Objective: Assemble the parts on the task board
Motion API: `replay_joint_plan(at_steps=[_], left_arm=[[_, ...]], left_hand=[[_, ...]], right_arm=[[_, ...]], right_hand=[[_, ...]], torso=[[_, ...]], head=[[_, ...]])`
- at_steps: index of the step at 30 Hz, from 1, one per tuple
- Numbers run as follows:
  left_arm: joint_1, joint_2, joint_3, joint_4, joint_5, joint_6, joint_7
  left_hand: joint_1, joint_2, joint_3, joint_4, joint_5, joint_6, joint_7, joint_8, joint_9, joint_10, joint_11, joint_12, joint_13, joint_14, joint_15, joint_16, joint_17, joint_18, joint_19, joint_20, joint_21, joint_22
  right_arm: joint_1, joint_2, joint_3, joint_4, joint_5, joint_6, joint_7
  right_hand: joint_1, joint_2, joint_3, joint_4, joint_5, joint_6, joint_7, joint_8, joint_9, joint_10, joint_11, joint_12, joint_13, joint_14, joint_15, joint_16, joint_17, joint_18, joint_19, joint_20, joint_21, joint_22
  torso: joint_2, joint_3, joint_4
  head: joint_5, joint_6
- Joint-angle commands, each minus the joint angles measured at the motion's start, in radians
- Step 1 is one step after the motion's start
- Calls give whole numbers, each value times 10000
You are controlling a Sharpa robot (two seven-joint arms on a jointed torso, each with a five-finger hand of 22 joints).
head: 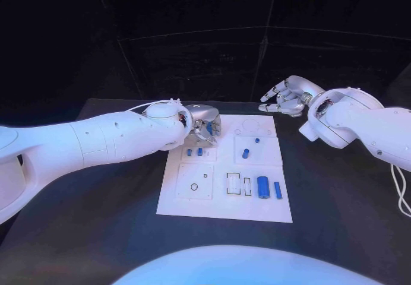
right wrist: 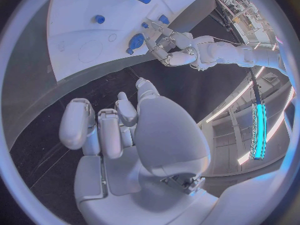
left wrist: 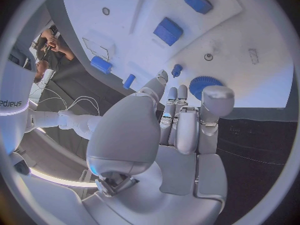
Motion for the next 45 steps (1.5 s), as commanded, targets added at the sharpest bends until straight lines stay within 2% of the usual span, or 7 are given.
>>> replay_joint_plan(at_steps=[1, 15, 26, 30, 38, 45], left_arm=[[1, 94, 0, -123, -345, 343, -75], [-71, 359, -72, -502, -489, 812, -267], [-150, 477, -82, -702, -583, 761, -315], [-159, 500, -83, -721, -586, 728, -271], [-175, 507, -83, -726, -585, 544, -115], [-195, 322, -77, -601, -212, -104, 107]], left_hand=[[46, -32, 56, 48, -60, 105, 2, -78, -28, 118, 15, -99, -53, 267, -83, 37, -23, -99, 111, -9, 83, 76], [213, 105, 416, -31, -55, 371, -30, -222, -164, 527, 3, -426, -328, 322, -96, 60, -117, -175, 255, -30, 476, 495], [228, 144, 1006, -117, -46, 554, -2, -388, -300, 924, -7, -767, -593, 346, -107, 93, -198, -215, 315, -33, 696, 754], [186, 151, 1276, -142, -45, 654, 0, -435, -339, 1147, -45, -860, -666, 353, -136, 113, -219, -254, 363, -54, 908, 984], [77, 168, 1756, -188, -48, 919, -44, -472, -371, 1566, -137, -1035, -749, 361, -210, 147, -255, -282, 390, -112, 1084, 1195], [29, 201, 2135, -258, -50, 1106, -19, -505, -383, 1865, -205, -1173, -779, 369, -257, 178, -264, -300, 405, -166, 1191, 1330]], right_arm=[[18, 17, 7, 5, 18, 40, 90], [18, 47, 7, -7, 18, 42, 97], [18, 49, 7, 14, 18, 43, 97], [19, 53, 7, 16, 18, 46, 95], [19, 66, 7, 9, 18, 53, 97], [18, 59, 7, 9, 18, 57, 102]], right_hand=[[12, 114, -26, 25, 61, -31, -31, 35, -15, -79, -5, 43, -9, 612, -81, -29, 795, 69, -30, 17, -36, -1], [21, 119, -24, 23, 68, -34, -31, 36, -16, -80, -5, 42, -11, 612, -81, -30, 795, 71, -33, 17, -42, -10], [46, 134, -15, 18, 93, -36, -32, 40, -16, -78, -7, 48, -8, 610, -82, -37, 788, 70, -30, 16, -41, -6], [46, 134, -15, 18, 93, -36, -32, 40, -16, -78, -7, 48, -8, 610, -82, -37, 788, 70, -30, 16, -41, -6], [53, 139, -12, 17, 106, -36, -32, 42, -16, -73, -7, 56, -1, 613, -83, -30, 798, 69, -28, 16, -40, -2], [55, 141, -11, 18, 111, -35, -32, 43, -16, -72, -8, 57, 0, 612, -83, -31, 797, 69, -27, 15, -39, -1]], torso=[[-3, 5, -6], [-6, 3, 4], [2, 4, 17], [-6, 0, 15], [-11, 4, 13], [-17, -8, 21]], head=[[6, 0], [-41, -42], [-65, -40], [-65, -73], [-63, -86], [-90, -46]])
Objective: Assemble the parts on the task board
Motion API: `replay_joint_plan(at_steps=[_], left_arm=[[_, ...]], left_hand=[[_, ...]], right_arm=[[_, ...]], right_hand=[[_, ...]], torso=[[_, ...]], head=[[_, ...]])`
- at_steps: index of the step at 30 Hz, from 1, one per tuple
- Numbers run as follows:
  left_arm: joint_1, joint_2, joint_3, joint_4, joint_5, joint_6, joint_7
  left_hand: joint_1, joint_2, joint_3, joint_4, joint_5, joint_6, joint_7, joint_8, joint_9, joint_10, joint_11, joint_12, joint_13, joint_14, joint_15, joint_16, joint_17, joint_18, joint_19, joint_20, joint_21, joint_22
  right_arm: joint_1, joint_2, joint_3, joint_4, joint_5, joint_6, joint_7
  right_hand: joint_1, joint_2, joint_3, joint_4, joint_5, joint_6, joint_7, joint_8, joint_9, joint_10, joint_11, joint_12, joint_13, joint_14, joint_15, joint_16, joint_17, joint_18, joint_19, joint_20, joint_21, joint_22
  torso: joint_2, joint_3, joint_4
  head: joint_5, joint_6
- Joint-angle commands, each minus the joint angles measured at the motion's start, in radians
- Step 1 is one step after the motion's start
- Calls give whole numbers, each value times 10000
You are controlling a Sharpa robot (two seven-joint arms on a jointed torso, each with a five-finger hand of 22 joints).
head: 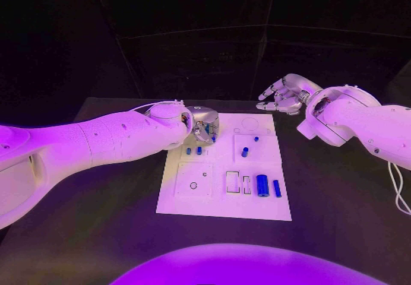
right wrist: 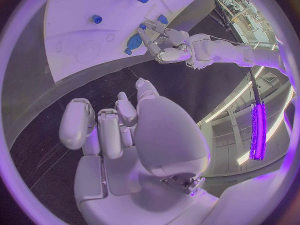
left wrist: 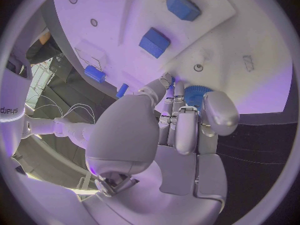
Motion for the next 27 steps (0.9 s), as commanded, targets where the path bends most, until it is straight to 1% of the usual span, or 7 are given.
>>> replay_joint_plan(at_steps=[1, 3, 5, 12, 16, 19, 27], left_arm=[[-24, -150, -10, 107, 341, -498, 259], [-24, -278, 7, 209, 541, -705, 327], [-22, -387, 78, 306, 732, -877, 380], [-21, -791, 486, 759, 1185, -1161, 472], [-20, -1086, 623, 1041, 1361, -1022, 471], [-19, -1289, 666, 1172, 1419, -844, 425], [-19, -1738, 694, 1301, 1467, -292, 192]], left_hand=[[-70, 7, 105, -10, -49, 90, 0, -30, 14, 85, 11, -67, -1, 334, -73, 55, -7, -151, 62, -37, 68, 47], [-89, -7, 127, -13, -52, 107, 12, -32, 13, 105, 16, -78, -2, 332, -72, 50, -21, -153, 63, -39, 76, 58], [-102, -14, 143, -14, -52, 121, 18, -32, 13, 120, 20, -86, -3, 330, -70, 45, -34, -152, 62, -40, 71, 55], [-144, -35, 178, -10, -52, 145, 32, -39, 10, 143, 31, -112, -7, 327, -63, 40, -53, -156, 63, -39, 82, 70], [-144, -35, 178, -10, -52, 145, 32, -39, 10, 143, 31, -112, -7, 327, -63, 40, -53, -156, 63, -39, 82, 70], [-157, -51, 207, -18, -53, 157, 38, -45, 7, 157, 34, -130, -10, 331, -60, 48, -44, -156, 62, -38, 79, 69], [-236, -118, 231, -11, -57, 188, 41, -59, 1, 209, 39, -159, -7, 326, -54, 41, -73, -158, 61, -35, 82, 80]], right_arm=[[19, -3, 7, 16, 15, 45, 82], [19, -8, 7, 14, 15, 47, 81], [19, -12, 7, 12, 15, 49, 80], [19, -20, 7, -3, 15, 58, 79], [19, -14, 7, -25, 15, 71, 71], [19, -13, 7, -50, 15, 88, 61], [19, -7, 6, -80, 15, 110, 44]], right_hand=[[20, 105, -10, 18, 80, -33, -33, 47, -15, -72, -8, 59, 1, 613, -83, -32, 801, 69, -25, 15, -38, 1], [20, 105, -10, 18, 80, -33, -33, 47, -15, -72, -8, 59, 1, 613, -83, -32, 801, 69, -25, 15, -38, 1], [20, 105, -10, 18, 80, -33, -33, 47, -15, -72, -8, 59, 1, 613, -83, -32, 801, 69, -25, 15, -38, 1], [20, 105, -10, 18, 80, -33, -33, 47, -15, -72, -8, 59, 1, 613, -83, -32, 801, 69, -25, 15, -38, 1], [20, 105, -10, 18, 80, -33, -33, 47, -15, -72, -8, 59, 1, 613, -83, -32, 801, 69, -25, 15, -38, 1], [20, 105, -10, 18, 80, -33, -33, 47, -15, -72, -8, 59, 1, 613, -83, -32, 801, 69, -25, 15, -38, 1], [23, 107, -12, 22, 103, -30, -33, 52, -14, -74, -9, 58, -3, 612, -83, -34, 799, 71, -30, 14, -46, -12]], torso=[[-8, -8, 4], [-11, -1, 5], [-11, 8, 10], [-11, -6, 22], [-3, -1, 0], [-13, -4, 25], [-6, -4, 24]], head=[[-29, 28], [-23, 36], [-16, 50], [2, 75], [66, 105], [67, 108], [103, 92]])
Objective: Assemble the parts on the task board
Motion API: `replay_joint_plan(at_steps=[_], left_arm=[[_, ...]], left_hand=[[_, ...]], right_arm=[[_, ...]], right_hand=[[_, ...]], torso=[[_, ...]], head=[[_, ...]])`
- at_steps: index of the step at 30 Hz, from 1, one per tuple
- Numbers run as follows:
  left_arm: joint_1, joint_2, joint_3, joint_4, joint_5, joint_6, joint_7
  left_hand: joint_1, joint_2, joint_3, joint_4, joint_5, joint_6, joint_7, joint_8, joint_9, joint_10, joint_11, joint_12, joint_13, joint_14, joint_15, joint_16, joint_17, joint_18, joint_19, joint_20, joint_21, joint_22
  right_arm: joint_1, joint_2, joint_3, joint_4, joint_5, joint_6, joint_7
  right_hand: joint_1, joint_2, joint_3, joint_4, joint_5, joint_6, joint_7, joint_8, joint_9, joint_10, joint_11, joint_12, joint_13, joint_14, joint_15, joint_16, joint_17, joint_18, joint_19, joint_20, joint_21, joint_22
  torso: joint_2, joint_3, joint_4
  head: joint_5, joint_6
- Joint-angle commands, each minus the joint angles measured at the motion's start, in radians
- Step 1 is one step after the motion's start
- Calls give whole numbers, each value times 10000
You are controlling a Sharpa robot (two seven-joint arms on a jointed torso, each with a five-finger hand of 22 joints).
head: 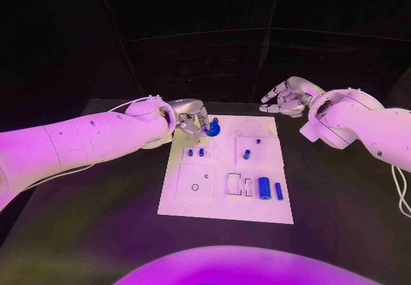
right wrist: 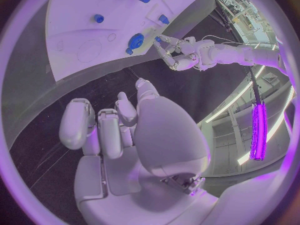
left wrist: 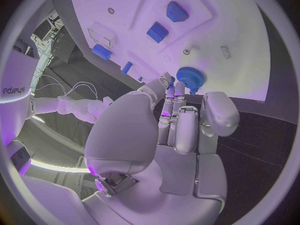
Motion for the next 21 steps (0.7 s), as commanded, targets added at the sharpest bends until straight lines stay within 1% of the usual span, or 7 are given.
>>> replay_joint_plan(at_steps=[1, 3, 6, 12, 14, 17, 21], left_arm=[[13, -119, 12, 29, 218, 466, -124], [13, -174, 9, 2, 220, 590, -162], [10, -197, 0, -69, 222, 704, -190], [-9, -151, -17, -229, 223, 810, -207], [-11, -128, -20, -261, 223, 836, -213], [-14, -90, -25, -302, 193, 868, -229], [-16, -27, -30, -380, 165, 942, -271]], left_hand=[[-131, -13, 55, 2, -57, 74, -9, -19, -4, 97, -14, -48, -9, 326, -55, 41, -19, -158, 62, -35, 22, 18], [-158, -32, 58, 8, -58, 85, -12, -22, -6, 112, -16, -57, -8, 325, -55, 41, -24, -158, 62, -36, 26, 25], [-220, -77, 58, 23, -60, 100, -20, -33, -11, 137, -19, -79, -6, 323, -57, 38, -37, -159, 60, -35, 33, 38], [-236, -91, 59, 26, -59, 102, -23, -38, -13, 144, -20, -86, -6, 322, -58, 38, -40, -160, 59, -35, 33, 40], [-234, -99, 63, 20, -58, 105, -28, -40, -14, 147, -24, -91, -6, 321, -59, 36, -46, -160, 60, -35, 37, 45], [-232, -105, 67, 15, -58, 108, -31, -41, -14, 151, -27, -94, -5, 320, -60, 35, -48, -160, 59, -35, 38, 46], [-221, -127, 83, -6, -57, 118, -41, -46, -17, 163, -36, -107, -4, 317, -65, 32, -58, -159, 56, -37, 38, 50]], right_arm=[[19, 4, 6, 0, 15, 75, 43], [19, 4, 6, -1, 15, 77, 41], [19, 6, 6, -4, 15, 78, 41], [18, 11, 6, -7, 15, 80, 44], [18, 9, 6, -4, 15, 80, 43], [18, 8, 6, 1, 15, 80, 41], [18, 5, 6, 7, 15, 80, 40]], right_hand=[[23, 107, -12, 22, 50, -30, -33, 52, -15, -74, -9, 58, -3, 612, -83, -34, 800, 70, -30, 14, -46, -13], [23, 107, -12, 22, 50, -30, -33, 52, -15, -74, -9, 58, -3, 612, -83, -34, 800, 70, -30, 14, -46, -13], [23, 107, -12, 22, 50, -30, -33, 52, -15, -74, -9, 58, -3, 612, -83, -34, 800, 70, -30, 14, -46, -13], [23, 107, -12, 22, 50, -30, -33, 52, -15, -74, -9, 58, -3, 612, -83, -34, 800, 70, -30, 14, -46, -13], [23, 107, -12, 22, 50, -30, -33, 52, -15, -74, -9, 58, -3, 612, -83, -34, 800, 70, -30, 14, -46, -13], [23, 107, -12, 22, 50, -30, -33, 52, -15, -74, -9, 58, -3, 612, -83, -34, 800, 70, -30, 14, -46, -13], [23, 107, -12, 22, 50, -30, -33, 52, -15, -74, -9, 58, -3, 612, -83, -34, 800, 70, -30, 14, -46, -13]], torso=[[3, -3, 2], [5, 0, -13], [6, 3, -17], [14, 3, -24], [9, 10, -31], [11, 17, -37], [13, 8, -36]], head=[[-8, -21], [-10, -38], [-12, -39], [-1, -62], [8, -89], [21, -89], [9, -102]])
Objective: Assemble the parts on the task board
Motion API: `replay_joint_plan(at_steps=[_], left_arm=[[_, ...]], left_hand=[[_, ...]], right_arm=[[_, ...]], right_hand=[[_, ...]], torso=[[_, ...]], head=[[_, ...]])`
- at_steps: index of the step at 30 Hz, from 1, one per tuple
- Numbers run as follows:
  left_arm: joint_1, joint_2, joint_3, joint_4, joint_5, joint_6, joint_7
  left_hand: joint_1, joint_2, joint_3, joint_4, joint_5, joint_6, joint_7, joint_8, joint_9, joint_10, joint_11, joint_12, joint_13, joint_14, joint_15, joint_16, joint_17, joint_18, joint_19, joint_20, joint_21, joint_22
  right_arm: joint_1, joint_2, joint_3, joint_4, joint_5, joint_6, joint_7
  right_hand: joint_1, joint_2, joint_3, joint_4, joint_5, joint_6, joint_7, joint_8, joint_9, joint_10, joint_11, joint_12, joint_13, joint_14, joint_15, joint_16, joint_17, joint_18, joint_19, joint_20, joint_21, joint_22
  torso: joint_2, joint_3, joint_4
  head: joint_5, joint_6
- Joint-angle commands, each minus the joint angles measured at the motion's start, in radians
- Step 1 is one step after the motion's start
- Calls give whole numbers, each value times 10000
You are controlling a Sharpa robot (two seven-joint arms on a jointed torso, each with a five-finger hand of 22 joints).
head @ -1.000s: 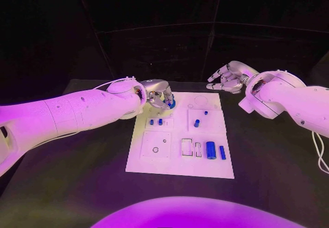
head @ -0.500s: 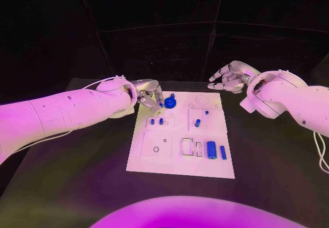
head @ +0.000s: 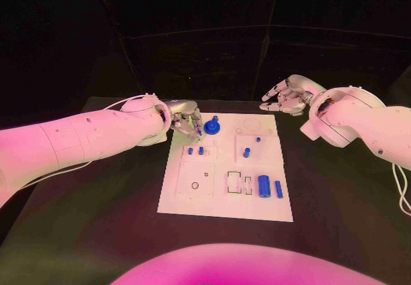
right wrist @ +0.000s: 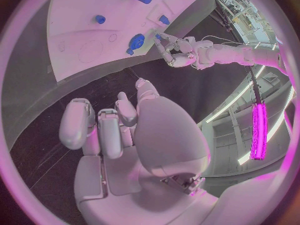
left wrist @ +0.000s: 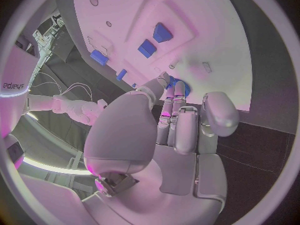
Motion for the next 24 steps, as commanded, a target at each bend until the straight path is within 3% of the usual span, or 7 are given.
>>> replay_joint_plan(at_steps=[1, 14, 24], left_arm=[[7, 52, 1, -68, 11, 275, -107], [-36, 160, -44, -135, -51, 800, -198], [-43, 174, -52, -185, -210, 834, -292]], left_hand=[[-39, -20, 81, -3, -57, 65, -21, -45, -15, 57, 1, -66, -6, 317, -66, 32, -13, -160, 57, -38, 38, 15], [-40, -60, 89, -25, -72, 73, -28, -54, -19, 67, -3, -86, -6, 311, -70, 25, -31, -166, 58, -40, 64, 46], [-47, -77, 90, -31, -79, 76, -31, -60, -21, 74, -4, -95, -5, 306, -71, 18, -45, -167, 56, -41, 70, 56]], right_arm=[[19, 0, 7, 22, 14, 50, 44], [18, 29, 7, 16, 14, 53, 55], [18, 24, 7, 19, 14, 55, 54]], right_hand=[[23, 107, -12, 22, 50, -30, -33, 52, -15, -74, -8, 58, -3, 612, -83, -34, 801, 71, -30, 14, -46, -13], [30, 110, -14, 27, 78, -28, -32, 59, -14, -74, -8, 62, -1, 613, -84, -33, 805, 71, -29, 14, -49, -15], [30, 110, -14, 27, 78, -28, -32, 59, -14, -74, -8, 62, -1, 613, -84, -33, 805, 71, -29, 14, -49, -15]], torso=[[0, -4, 1], [3, -10, 0], [-4, -1, 9]], head=[[-6, -17], [-3, -81], [-11, -91]])
